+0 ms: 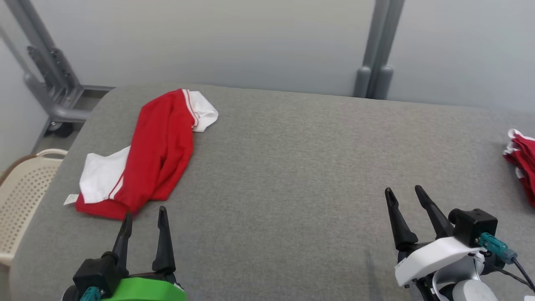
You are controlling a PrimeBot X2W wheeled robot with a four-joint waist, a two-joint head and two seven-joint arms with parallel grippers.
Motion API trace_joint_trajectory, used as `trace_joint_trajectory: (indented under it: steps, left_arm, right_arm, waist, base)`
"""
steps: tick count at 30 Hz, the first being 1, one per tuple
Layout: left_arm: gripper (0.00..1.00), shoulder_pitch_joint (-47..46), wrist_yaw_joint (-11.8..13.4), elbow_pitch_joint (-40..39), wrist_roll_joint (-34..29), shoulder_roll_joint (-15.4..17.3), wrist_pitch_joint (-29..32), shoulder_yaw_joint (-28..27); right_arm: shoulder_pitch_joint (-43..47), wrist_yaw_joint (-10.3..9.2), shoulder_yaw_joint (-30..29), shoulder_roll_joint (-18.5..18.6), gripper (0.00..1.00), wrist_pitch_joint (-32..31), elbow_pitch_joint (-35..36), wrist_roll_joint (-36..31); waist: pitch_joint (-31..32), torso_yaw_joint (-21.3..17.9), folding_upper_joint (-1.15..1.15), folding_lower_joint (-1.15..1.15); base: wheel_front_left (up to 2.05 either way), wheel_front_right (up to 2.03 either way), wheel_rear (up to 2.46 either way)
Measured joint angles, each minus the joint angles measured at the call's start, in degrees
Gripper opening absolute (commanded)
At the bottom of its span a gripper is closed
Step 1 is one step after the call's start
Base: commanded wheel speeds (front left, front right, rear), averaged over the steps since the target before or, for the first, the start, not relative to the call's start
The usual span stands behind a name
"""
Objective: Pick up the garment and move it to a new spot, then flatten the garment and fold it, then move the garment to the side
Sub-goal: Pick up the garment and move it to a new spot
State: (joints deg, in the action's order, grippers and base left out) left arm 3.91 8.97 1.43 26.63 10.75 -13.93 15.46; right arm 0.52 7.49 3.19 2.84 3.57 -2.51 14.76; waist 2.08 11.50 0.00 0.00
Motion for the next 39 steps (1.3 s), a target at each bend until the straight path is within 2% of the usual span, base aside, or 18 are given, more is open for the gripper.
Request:
trace_joint_trajectory:
  steps: [11,17,22,31,39]
  left_arm:
    - [1.00,1.5,1.5,-2.8,0.1,1.0,0.7,-1.0]
    - [1.00,3.5,2.7,-4.8,0.5,0.4,-0.1,-2.6]
    - [1.00,4.0,2.9,-5.5,0.5,-0.2,-0.6,-3.3]
    - [1.00,4.7,2.9,-5.5,0.4,-0.4,-0.7,-3.4]
    - [1.00,-1.0,0.8,-4.7,-0.1,2.8,3.8,-2.5]
  right_arm:
    - [-1.4,-0.01,3.2,0.0,1.00,1.2,-2.3,1.7]
    - [-4.5,0.00,7.1,-0.1,1.00,1.0,-4.0,2.4]
    - [-6.3,0.00,8.3,-0.1,1.00,1.1,-5.5,2.7]
    - [-6.9,0.00,8.1,-0.1,1.00,1.9,-6.5,2.8]
    - [-6.0,0.00,4.5,-0.1,1.00,2.4,-5.7,2.6]
  waist:
    - [-0.2,12.8,0.00,0.00]
    - [-0.9,17.2,0.00,0.00]
    - [-1.7,18.4,0.00,0.00]
    - [-1.5,18.3,0.00,0.00]
    - [-1.1,18.0,0.00,0.00]
  base:
    - [0.00,0.00,0.00]
    - [0.00,0.00,0.00]
    - [0.00,0.00,0.00]
    - [0.00,0.00,0.00]
    - [0.00,0.00,0.00]
